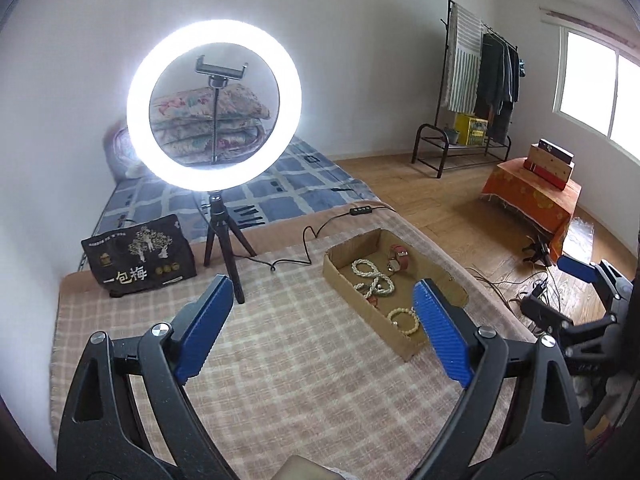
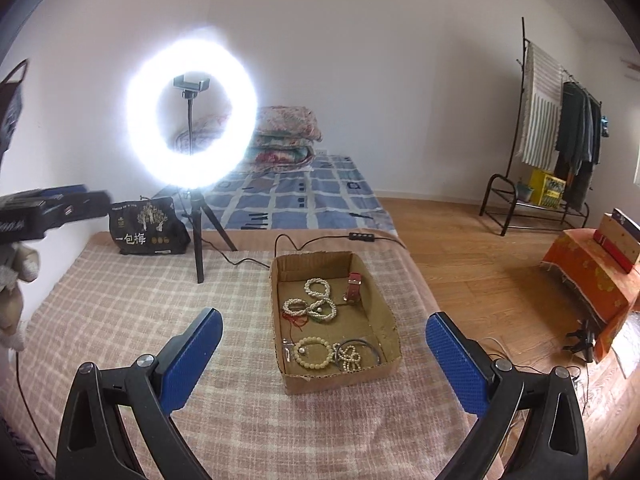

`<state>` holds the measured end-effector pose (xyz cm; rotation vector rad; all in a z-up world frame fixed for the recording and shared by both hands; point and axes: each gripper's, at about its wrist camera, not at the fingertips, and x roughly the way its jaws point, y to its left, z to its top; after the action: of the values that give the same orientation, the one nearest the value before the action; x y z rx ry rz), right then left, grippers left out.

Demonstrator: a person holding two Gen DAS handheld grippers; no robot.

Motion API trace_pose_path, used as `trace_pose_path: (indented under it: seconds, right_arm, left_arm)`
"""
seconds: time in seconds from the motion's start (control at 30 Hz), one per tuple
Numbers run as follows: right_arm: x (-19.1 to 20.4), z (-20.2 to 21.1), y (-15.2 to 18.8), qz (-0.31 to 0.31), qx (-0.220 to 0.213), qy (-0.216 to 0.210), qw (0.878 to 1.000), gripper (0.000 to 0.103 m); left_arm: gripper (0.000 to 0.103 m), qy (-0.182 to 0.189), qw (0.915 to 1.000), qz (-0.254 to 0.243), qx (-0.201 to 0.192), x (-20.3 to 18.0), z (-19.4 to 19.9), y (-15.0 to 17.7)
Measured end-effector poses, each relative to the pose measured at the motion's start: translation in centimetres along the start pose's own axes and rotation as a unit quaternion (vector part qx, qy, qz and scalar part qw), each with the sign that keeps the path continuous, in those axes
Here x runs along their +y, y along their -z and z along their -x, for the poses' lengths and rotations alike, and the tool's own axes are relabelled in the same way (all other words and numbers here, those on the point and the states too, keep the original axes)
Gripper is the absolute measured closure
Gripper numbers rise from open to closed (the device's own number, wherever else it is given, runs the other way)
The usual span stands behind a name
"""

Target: Organize jewelry

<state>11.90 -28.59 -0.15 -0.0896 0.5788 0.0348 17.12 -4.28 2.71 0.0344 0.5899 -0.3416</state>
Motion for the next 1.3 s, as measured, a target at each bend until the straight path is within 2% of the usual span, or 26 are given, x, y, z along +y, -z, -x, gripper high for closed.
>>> trace_pose_path:
  seconds: [0.07, 0.33, 0.43, 0.57, 0.83, 1.03, 1.3]
  right_arm:
    - [0.0, 0.7, 0.2, -0.002, -0.006, 0.006, 1.0, 0.0]
    - [-0.5, 2.3, 0.9, -0.009, -0.026, 0.024, 0.999, 0.0]
    - [-0.7, 2.3, 1.2, -0.012, -0.026, 0.025, 0.999, 0.0]
    - [-0.6, 2.2, 1.6, -0.006, -0.029, 0.027, 0.999, 0.0]
    - [-0.8, 1.1, 2.4, -0.016, -0.016, 0.026, 0.999, 0.0]
    - [-1.5, 0.8, 2.7, -0.041, -0.014, 0.026, 0.999, 0.0]
    - [-0.9, 0.7, 2.9, -0.032, -0.012, 0.026, 0.999, 0.0]
  left_arm:
    - [0.004, 0.0, 1.0, 0.004, -0.006, 0.0, 0.9, 0.9]
    - [0.003, -0.016, 0.9995, 0.001, -0.026, -0.8, 2.9, 3.7]
    - [0.001, -0.035, 0.9987, -0.006, -0.037, -1.3, 3.3, 4.5]
    - [0.0, -0.029, 0.9993, -0.01, -0.023, -1.8, 3.3, 5.4]
    - [0.0, -0.026, 0.9997, 0.005, 0.003, -2.1, 3.4, 5.9]
    - [0.0, -0.035, 0.9993, -0.004, -0.013, -1.9, 3.9, 6.1]
    - [0.0, -0.034, 0.9993, 0.0, -0.014, -1.6, 4.1, 6.0]
